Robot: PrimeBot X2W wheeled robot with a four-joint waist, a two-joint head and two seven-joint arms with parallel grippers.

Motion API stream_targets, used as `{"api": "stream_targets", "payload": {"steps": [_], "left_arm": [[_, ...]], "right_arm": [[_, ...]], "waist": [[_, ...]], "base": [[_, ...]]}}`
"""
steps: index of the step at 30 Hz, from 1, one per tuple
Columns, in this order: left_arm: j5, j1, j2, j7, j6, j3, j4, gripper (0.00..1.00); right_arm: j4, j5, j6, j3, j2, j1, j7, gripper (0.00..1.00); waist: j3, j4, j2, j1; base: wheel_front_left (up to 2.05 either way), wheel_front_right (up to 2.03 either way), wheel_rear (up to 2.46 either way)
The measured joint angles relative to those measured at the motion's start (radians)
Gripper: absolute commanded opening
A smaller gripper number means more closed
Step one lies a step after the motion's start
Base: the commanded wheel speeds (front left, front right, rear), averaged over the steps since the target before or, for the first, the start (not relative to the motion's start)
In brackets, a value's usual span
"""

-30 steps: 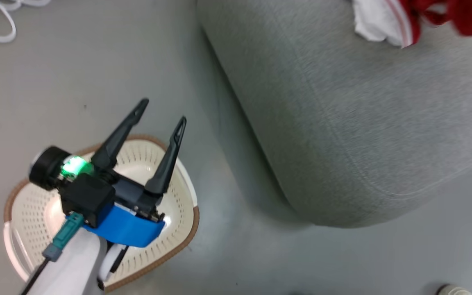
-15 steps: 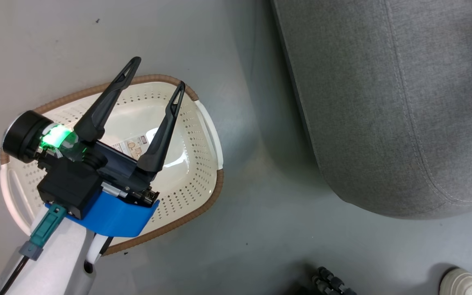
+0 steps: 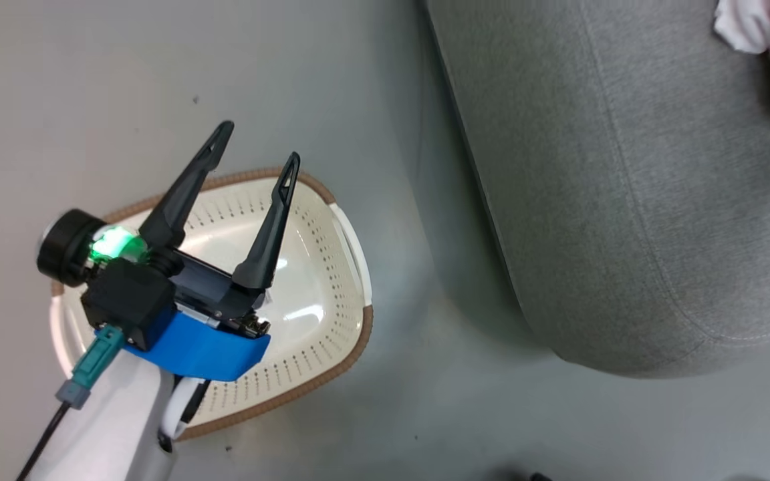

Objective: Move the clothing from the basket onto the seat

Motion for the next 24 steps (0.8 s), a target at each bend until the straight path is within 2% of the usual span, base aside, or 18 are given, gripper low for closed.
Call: {"api": "stream_targets", "payload": {"steps": [6, 15, 19, 24], "left_arm": [[-0.031, 0.047, -0.051, -0.02, 0.015, 0.016, 0.086, 1.0], [-0.053, 0.142, -0.133, -0.024, 0.01, 0.059, 0.139, 1.0], [-0.054, 0.194, -0.162, -0.024, 0.004, 0.092, 0.151, 1.0], [-0.053, 0.238, -0.196, -0.025, -0.003, 0.124, 0.177, 1.0]], "right_arm": [[0.013, -0.004, 0.0, 0.091, 0.024, 0.106, -0.027, 1.0], [-0.108, 0.066, 0.0, 0.244, 0.085, 0.36, -0.055, 1.0], [-0.188, 0.114, 0.0, 0.293, 0.112, 0.463, -0.055, 1.0], [-0.357, 0.169, 0.0, 0.327, 0.14, 0.612, -0.053, 1.0]], "waist": [[-0.112, 0.016, 0.0, -0.0002], [-0.294, 0.047, 0.0001, -0.0005], [-0.368, 0.059, 0.0001, -0.0005], [-0.446, 0.085, 0.0001, -0.0004]], "base": [[0.0, 0.0, 0.0], [0.0, 0.0, 0.0], [0.0, 0.0, 0.0], [0.0, 0.0, 0.0]]}}
